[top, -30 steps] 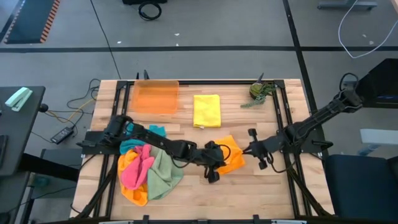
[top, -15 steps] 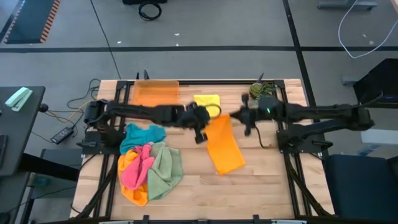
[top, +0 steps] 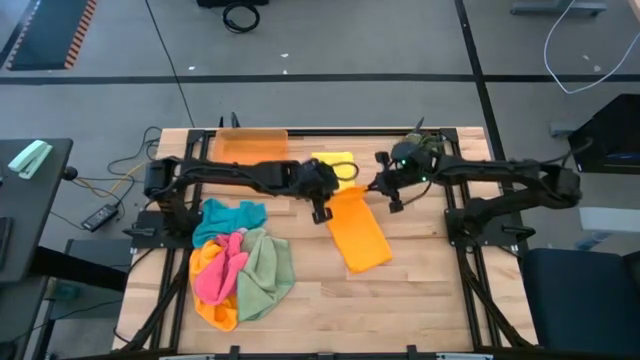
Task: Fold microfiber towels
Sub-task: Fold the right orange towel
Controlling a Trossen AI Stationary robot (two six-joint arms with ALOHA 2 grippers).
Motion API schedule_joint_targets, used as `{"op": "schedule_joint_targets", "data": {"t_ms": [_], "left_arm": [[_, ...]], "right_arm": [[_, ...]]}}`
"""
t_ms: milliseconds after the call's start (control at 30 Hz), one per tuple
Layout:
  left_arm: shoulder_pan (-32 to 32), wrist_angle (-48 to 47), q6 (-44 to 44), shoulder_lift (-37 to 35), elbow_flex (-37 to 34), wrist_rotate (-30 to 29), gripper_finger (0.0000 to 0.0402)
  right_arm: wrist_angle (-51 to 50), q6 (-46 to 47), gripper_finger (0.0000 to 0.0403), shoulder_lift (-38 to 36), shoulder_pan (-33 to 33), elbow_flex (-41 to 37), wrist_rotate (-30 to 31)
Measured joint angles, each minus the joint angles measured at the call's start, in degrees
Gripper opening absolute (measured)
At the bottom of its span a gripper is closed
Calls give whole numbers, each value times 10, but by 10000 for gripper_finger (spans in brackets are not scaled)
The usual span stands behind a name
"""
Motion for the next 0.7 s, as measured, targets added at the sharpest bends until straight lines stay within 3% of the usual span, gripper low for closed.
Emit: {"op": "schedule_joint_targets", "data": {"t_ms": [200,400,533,700], "left_arm": [[-64,74,-25,62,0,1,6],[-109,111,-66,107,-1,-4,6],[-124,126,-85,114,-1,-9,6],[-131,144,-86,114,0,-21,6]], "right_arm": [[-74,31,2,-41,73,-14,4],[-77,123,2,-54,167,-28,15],[-77,172,2,-54,218,-46,56],[-76,220,20,-54,232,-72,103]]}}
